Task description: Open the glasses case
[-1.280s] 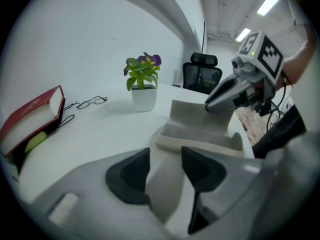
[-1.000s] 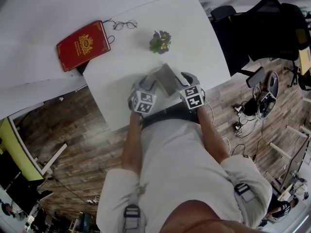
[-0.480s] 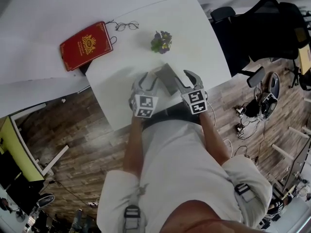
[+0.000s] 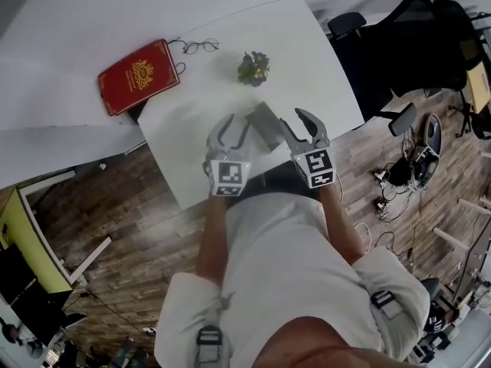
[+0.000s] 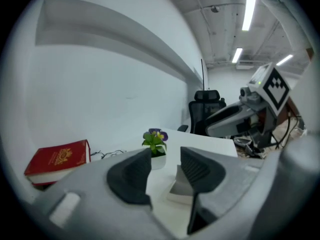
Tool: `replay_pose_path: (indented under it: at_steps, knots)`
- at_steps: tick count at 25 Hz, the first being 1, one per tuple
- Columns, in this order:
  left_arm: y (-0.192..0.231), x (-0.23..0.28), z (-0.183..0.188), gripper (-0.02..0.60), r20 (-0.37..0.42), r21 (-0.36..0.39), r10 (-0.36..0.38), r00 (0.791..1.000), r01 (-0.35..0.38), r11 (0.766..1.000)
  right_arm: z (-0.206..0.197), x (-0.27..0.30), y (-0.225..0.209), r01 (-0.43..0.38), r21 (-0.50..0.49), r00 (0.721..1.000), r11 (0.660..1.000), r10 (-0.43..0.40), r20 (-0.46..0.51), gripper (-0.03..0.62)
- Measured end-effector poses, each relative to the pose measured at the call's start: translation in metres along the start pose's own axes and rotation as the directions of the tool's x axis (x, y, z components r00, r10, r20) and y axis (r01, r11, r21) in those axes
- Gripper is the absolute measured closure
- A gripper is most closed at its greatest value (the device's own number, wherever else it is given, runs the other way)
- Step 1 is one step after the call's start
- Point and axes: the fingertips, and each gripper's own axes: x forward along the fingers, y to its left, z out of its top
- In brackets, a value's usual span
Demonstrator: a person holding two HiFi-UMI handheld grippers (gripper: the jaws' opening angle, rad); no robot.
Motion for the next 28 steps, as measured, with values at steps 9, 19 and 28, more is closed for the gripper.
replay_pose_path:
  at_steps: [9,19,28]
  knots:
    - [-0.002,-0.024,0.034,0.4,0.079,0.018,0.02,0.997,-0.021,1.0,0.024,-0.022,0.006,0.01,-0.049,0.999,0.999,-0.008,0.043,0.414]
    - [0.003,-0.032,0.036,0.402,0.087,0.007,0.045,0.995,-0.046,0.999,0.032,-0.021,0.012,-0.005,-0.054,0.999,0.999,0.008,0.051,0.414]
    - [0.001,-0.014,0.045,0.402,0.066,0.017,0.071,0.995,-0.072,0.997,0.038,-0.016,-0.009,-0.041,-0.056,0.997,0.998,0.045,0.059,0.414]
